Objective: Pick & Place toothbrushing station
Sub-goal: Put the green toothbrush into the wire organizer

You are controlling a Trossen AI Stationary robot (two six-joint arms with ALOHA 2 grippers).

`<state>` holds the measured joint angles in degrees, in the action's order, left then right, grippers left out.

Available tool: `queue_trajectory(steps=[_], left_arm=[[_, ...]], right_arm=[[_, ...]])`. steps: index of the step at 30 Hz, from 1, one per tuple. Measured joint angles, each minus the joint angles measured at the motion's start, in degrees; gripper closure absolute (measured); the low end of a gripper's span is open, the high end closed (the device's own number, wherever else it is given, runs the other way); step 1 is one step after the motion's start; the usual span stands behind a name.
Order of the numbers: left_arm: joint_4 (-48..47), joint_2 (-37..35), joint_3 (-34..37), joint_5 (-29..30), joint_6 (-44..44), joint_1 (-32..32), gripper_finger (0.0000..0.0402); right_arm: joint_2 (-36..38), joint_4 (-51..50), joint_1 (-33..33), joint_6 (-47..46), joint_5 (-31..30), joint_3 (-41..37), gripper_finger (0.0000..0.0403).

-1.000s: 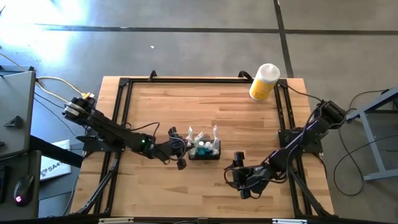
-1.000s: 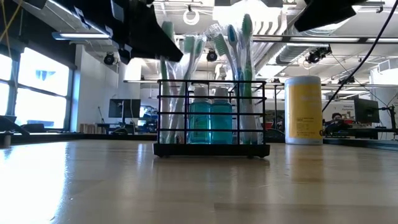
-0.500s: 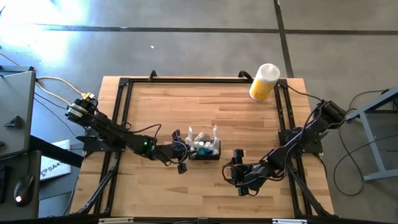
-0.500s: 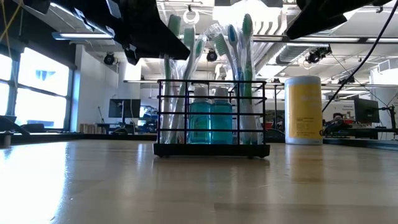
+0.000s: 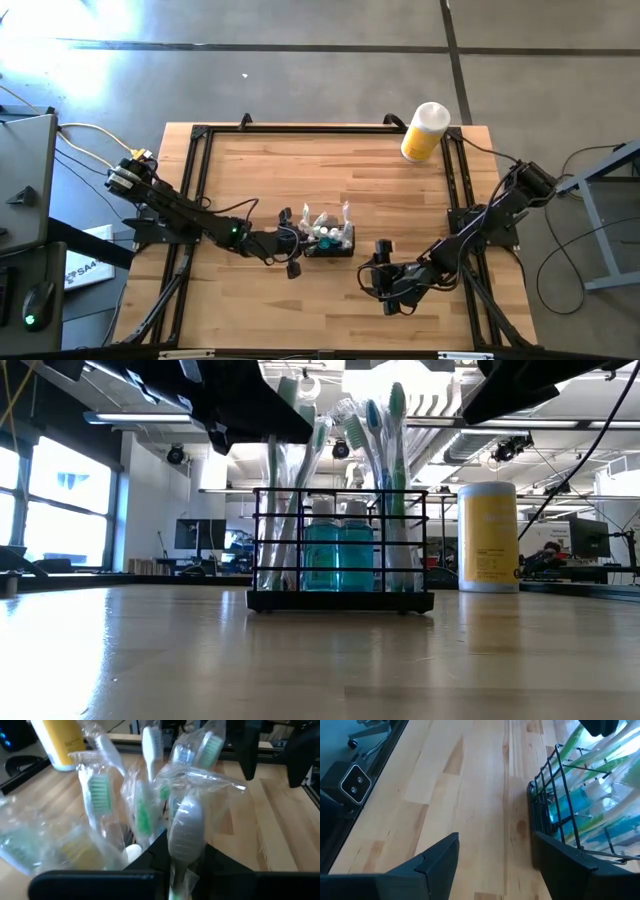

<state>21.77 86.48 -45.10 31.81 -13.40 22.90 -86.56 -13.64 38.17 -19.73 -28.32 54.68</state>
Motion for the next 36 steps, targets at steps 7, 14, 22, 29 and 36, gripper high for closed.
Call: queue_trajectory(steps=[7, 14, 22, 29, 36], left_arm=[[1.37, 0.0, -0.02, 0.31, 1.33, 0.02, 0.03], [1.32, 0.0, -0.02, 1.25, 2.09, 0.0, 0.0257], [0.35, 0.0, -1.55, -1.65, 4.41, 0.0, 0.0254], [-4.31, -0.02, -3.86, -2.55, 5.68, 0.02, 0.0254], [-4.88, -0.14, -4.15, -2.91, 5.68, 0.02, 0.0254]], right_arm=[[0.0, -2.09, 0.02, -1.16, 0.0, 0.0, 0.0158], [0.0, -4.09, 0.02, -2.91, -0.01, 0.0, 0.0158], [0.0, -4.01, 0.02, -2.97, -0.02, 0.0, 0.0158], [0.0, -3.77, 0.07, -2.99, 3.01, 0.0, 0.0158], [-0.02, -3.69, 0.07, -2.99, 5.15, 0.0, 0.0158]])
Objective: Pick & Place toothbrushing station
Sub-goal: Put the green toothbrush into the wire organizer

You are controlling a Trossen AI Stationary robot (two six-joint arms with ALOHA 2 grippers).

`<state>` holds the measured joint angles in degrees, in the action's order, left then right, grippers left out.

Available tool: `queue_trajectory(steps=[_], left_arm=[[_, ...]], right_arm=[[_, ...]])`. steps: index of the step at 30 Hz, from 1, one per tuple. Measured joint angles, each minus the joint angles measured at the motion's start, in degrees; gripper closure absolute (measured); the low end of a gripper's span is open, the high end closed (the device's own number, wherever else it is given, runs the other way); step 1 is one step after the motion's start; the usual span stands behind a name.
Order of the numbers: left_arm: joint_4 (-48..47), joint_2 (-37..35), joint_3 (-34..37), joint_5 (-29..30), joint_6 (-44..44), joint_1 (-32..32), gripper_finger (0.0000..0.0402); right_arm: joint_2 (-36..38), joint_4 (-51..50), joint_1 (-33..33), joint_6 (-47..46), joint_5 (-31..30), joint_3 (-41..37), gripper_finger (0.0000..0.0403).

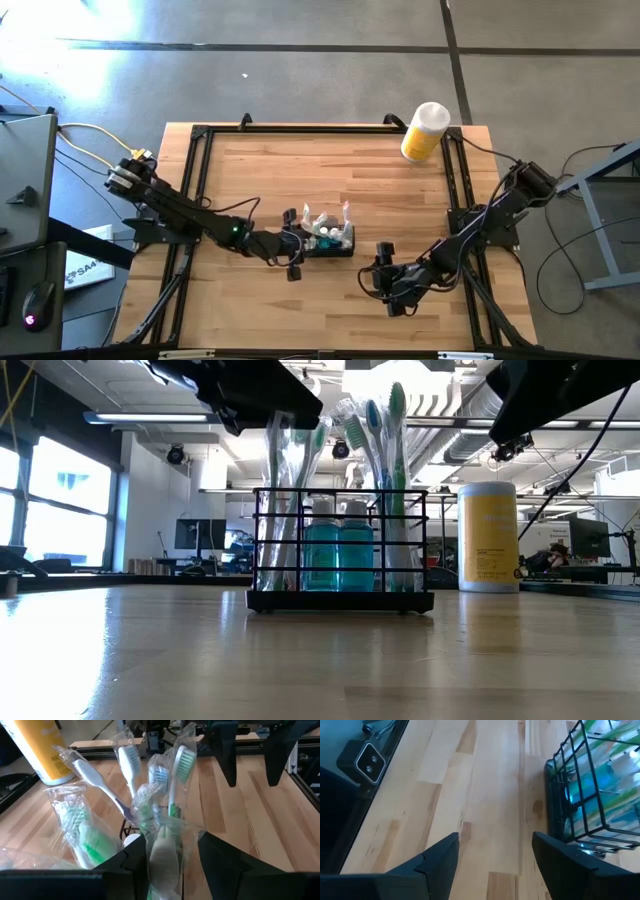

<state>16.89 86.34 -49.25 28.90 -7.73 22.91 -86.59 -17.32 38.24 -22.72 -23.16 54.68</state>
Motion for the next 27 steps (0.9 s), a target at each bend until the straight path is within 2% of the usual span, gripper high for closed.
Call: queue_trajectory(steps=[7, 14, 20, 27], left_arm=[[-1.06, -1.71, 0.04, -0.06, 1.35, -0.02, 0.0254], [-1.32, -3.75, -0.02, -2.95, 1.94, -0.02, 0.0254], [-6.44, -6.9, 0.04, -3.19, 3.42, -0.02, 0.0254], [-7.46, -9.15, 0.02, -3.25, 3.43, -0.02, 0.0254]], right_arm=[[0.0, -0.03, 0.0, 0.04, 1.27, 0.0, 0.0158], [0.0, -0.08, 0.0, 0.54, 1.27, 0.0, 0.0158], [0.0, -0.61, -0.15, 4.49, 0.68, 0.0, 0.0158], [0.0, -1.86, -0.24, 6.06, -0.66, 0.0, 0.016]])
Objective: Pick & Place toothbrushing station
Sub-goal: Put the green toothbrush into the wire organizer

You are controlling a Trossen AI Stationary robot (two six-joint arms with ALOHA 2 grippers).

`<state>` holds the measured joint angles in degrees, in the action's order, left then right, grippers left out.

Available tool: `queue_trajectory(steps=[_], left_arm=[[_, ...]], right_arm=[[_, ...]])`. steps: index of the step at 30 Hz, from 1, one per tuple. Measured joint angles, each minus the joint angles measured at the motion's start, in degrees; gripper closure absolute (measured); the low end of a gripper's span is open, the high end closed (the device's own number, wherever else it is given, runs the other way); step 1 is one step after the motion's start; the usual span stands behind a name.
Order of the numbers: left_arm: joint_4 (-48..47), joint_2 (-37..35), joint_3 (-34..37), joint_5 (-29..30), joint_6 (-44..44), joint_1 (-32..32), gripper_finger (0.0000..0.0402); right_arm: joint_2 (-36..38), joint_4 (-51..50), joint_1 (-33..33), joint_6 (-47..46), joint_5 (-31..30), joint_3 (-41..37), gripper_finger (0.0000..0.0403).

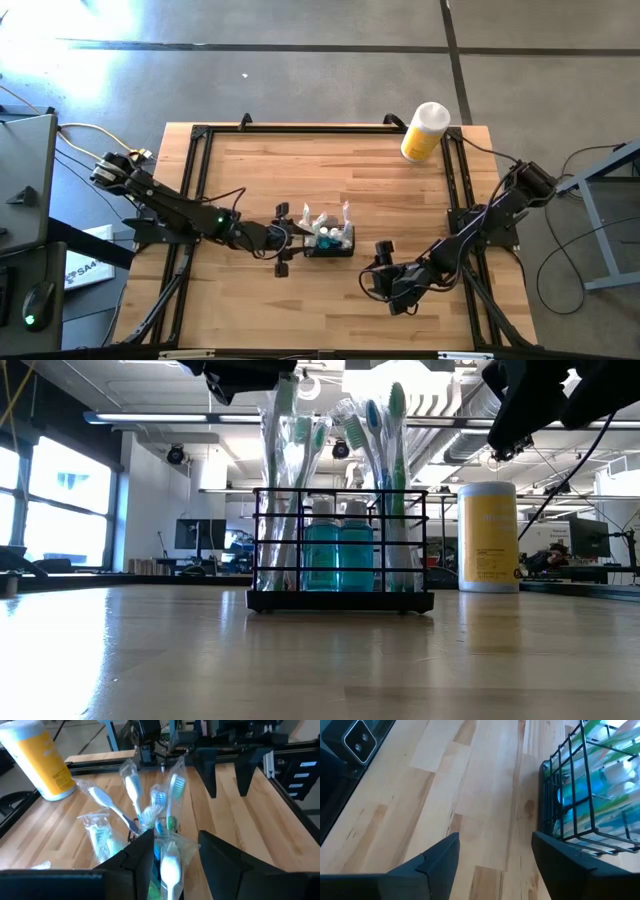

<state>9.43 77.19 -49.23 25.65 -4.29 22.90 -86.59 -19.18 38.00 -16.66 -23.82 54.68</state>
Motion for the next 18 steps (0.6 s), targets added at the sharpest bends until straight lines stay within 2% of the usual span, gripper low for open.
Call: queue_trajectory(steps=[3, 7, 14, 18], left_arm=[[-0.37, 0.07, 0.0, -0.07, 0.0, 0.04, 0.0254], [-1.58, 0.07, 0.0, -1.29, -0.25, 0.81, 0.0254], [-1.22, -1.27, 0.02, -0.77, 1.5, 0.76, 0.0254], [-1.65, -2.2, 0.01, 1.76, 1.68, 0.76, 0.0254]], right_arm=[[0.0, -0.01, -0.17, 0.0, -0.04, 0.0, 0.0173], [0.0, -0.12, -0.19, 0.0, -0.04, 0.0, 0.0211], [0.02, -0.19, -0.28, 0.63, -0.14, 0.0, 0.0309], [0.02, -0.33, -0.28, 3.15, -0.23, 0.0, 0.0369]])
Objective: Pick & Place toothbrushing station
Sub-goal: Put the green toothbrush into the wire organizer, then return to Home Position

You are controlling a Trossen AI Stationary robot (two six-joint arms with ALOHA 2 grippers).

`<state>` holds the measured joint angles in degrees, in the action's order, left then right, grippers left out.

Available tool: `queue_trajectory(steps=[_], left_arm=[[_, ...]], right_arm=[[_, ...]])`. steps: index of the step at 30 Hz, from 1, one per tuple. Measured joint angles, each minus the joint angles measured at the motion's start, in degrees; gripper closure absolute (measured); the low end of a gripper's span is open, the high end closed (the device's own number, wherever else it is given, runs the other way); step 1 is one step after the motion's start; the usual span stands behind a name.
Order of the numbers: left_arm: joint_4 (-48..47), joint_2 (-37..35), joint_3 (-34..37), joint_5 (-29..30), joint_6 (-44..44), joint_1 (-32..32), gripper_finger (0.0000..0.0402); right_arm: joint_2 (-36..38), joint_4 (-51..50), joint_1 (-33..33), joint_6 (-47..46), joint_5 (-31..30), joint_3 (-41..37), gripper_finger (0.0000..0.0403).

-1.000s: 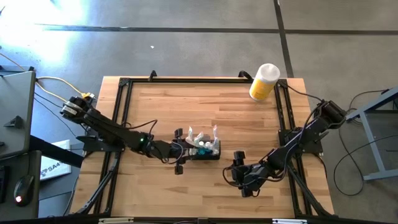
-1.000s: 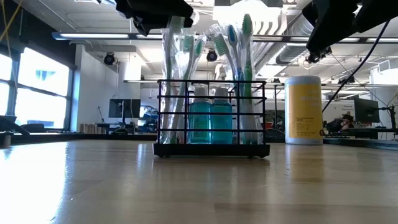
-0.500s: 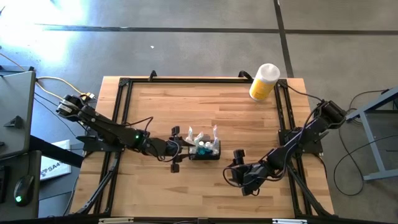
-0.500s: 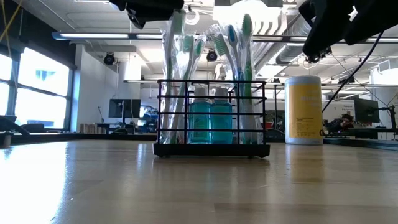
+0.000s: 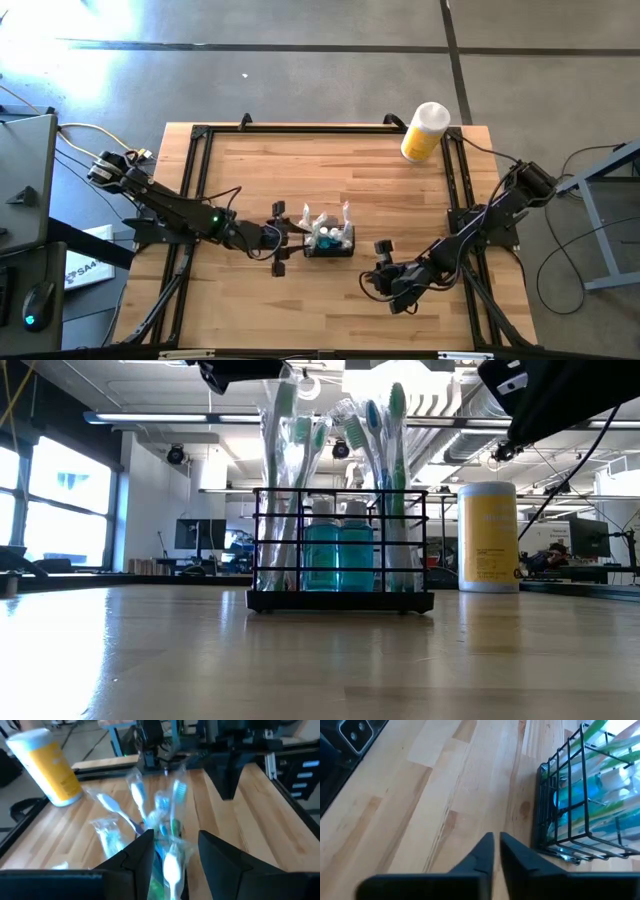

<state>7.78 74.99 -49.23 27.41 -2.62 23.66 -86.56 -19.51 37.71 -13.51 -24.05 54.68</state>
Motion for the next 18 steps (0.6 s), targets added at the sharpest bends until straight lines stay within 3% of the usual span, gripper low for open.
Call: queue_trajectory(steps=[3, 12, 18], left_arm=[[-0.2, -0.88, 0.02, 1.59, 0.86, 0.0, 0.0254], [-1.97, -4.29, 0.02, 3.2, 5.81, 0.0, 0.0256], [-10.29, -10.79, 0.02, 1.82, 5.43, 0.37, 0.0307]], right_arm=[[0.0, -0.02, 0.0, 1.8, -0.02, 0.0, 0.0394], [5.56, -6.58, 0.02, 1.29, -1.41, 0.0, 0.0399], [14.65, -12.0, 0.13, 2.67, 0.04, 0.0, 0.04]])
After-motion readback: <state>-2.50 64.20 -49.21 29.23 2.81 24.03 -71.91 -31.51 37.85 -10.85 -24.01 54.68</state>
